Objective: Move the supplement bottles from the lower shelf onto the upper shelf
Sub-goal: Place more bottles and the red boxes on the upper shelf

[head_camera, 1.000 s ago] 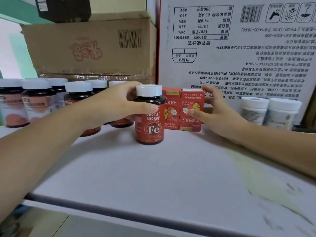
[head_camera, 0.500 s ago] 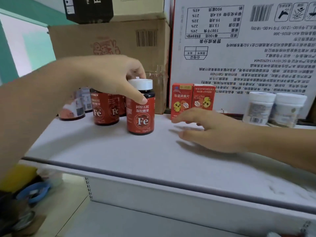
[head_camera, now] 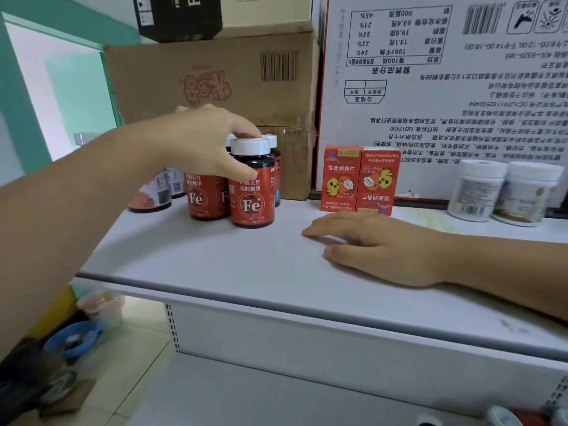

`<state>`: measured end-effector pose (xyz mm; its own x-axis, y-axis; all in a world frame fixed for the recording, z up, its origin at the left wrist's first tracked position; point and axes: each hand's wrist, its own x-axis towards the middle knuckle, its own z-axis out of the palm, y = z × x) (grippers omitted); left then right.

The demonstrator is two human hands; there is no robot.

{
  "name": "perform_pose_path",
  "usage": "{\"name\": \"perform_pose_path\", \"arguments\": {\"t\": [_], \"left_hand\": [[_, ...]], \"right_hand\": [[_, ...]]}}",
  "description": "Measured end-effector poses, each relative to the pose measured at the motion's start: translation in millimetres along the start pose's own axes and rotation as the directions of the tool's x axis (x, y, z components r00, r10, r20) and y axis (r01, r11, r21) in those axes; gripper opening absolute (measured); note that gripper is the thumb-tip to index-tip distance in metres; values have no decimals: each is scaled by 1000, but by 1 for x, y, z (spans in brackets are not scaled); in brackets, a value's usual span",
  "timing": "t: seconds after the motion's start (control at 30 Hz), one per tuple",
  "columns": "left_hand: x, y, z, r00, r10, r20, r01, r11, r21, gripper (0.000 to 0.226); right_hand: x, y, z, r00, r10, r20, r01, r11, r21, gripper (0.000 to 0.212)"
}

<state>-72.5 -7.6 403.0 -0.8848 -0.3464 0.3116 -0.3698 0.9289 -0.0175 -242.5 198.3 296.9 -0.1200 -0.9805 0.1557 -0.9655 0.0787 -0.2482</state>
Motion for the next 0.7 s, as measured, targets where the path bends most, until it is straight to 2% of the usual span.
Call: {"name": "perform_pose_path", "arguments": {"t": [0.13,0.23,0.33,0.43,0.47,0.5,0.57,0.63,0.7], "left_hand": [[-8,-3,1,1000,-2,8,2,999,-33,56],[-13,-7,3,999,33,-7,-34,996,-77,52],[-18,-10,10,982,89,-164,-103,992,-76,69],[-37,2,13,901,233,-366,-293,949,-118,50],[-43,7,14,899,269,-346,-328,936,-124,44],[-49,13,15,916,302,-265,-342,932,-119,40],[-60,25,20,943,332,-7,-331,937,-109,42],[-70,38,26,927,328,179,-312,943,-115,48],[-78,49,29,918,324,229,-299,944,-138,51]], "right_hand": [[-3,-5,-4,1000,9,15,-8,999,-32,39],[-8,-18,-12,997,51,60,-40,985,-167,46],[-17,-35,-19,993,115,4,-110,962,-252,45],[-36,-50,-23,973,215,-85,-230,933,-277,40],[-46,-54,-24,963,248,-105,-268,922,-278,38],[-56,-57,-23,951,282,-126,-307,913,-270,37],[-80,-64,-23,926,342,-158,-373,896,-242,36],[-105,-69,-24,904,388,-178,-421,879,-223,37],[-133,-72,-27,882,426,-201,-465,857,-222,35]]}}
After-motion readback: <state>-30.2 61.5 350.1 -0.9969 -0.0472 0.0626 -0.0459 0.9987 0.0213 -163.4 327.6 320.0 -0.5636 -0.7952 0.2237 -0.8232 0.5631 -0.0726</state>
